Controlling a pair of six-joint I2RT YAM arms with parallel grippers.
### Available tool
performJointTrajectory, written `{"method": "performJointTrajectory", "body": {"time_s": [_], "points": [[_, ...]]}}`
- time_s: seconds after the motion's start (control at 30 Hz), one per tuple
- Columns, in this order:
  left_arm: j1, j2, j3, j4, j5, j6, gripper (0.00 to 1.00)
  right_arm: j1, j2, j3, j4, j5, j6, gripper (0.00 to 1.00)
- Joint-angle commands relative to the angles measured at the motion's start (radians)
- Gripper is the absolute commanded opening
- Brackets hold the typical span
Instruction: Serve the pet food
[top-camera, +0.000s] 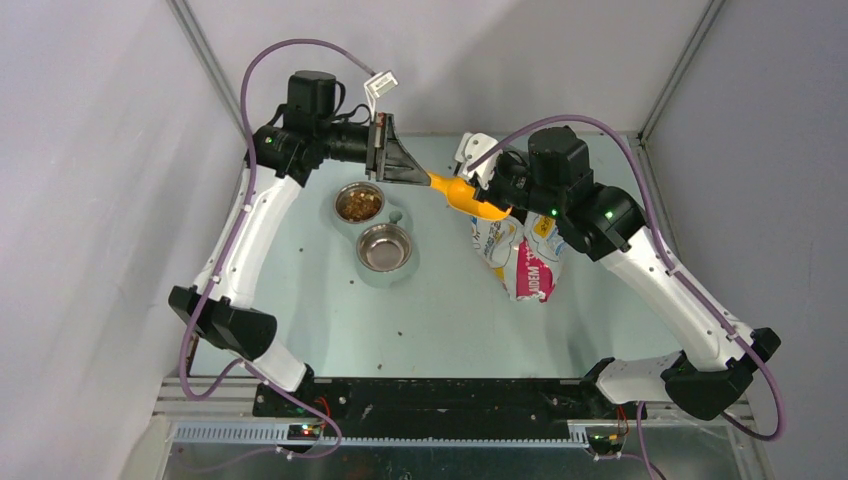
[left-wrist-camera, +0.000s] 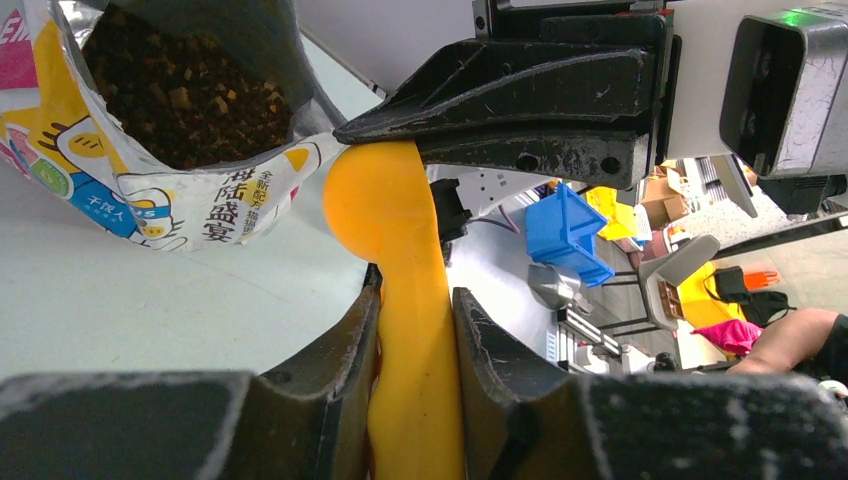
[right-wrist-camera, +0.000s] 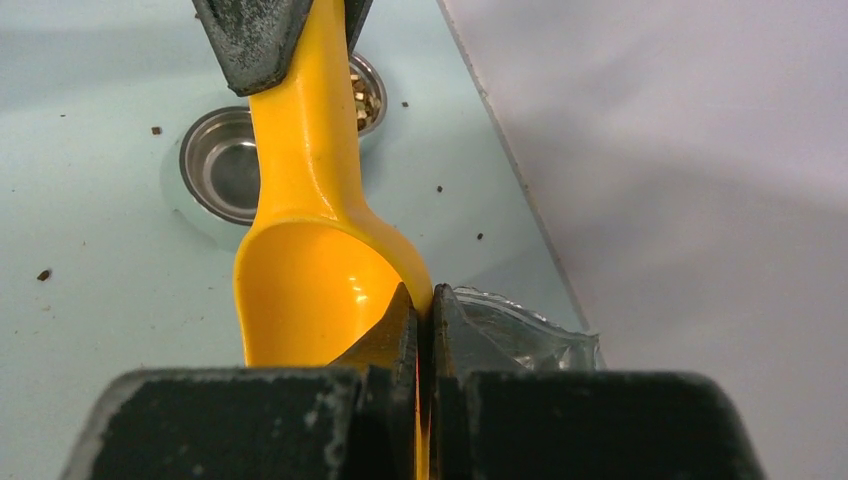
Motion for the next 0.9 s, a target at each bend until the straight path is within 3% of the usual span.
{"method": "performJointTrajectory", "body": {"time_s": [0.0,0.27,0.67,0.87], "points": [[0.002,-0.035,0.007,0.061,0.037,-0.045,0.29,-0.001,-0.011,-0.011,0.007,0.005,0.008,0.0],[0.002,-0.035,0.002,0.076,0.03,-0.051,0.4,-0.002,-0.009,-0.013,0.007,0.012,0.009,0.0],[0.002,-0.026,0.004,0.081,0.03,-0.052,0.37,-0.01,-0.002,-0.019,0.023,0.044,0.024,0.0],[0.002,-0.015,0.005,0.078,0.035,-0.053,0.42,-0.023,0.003,-0.021,0.041,0.078,0.037,0.0]]}}
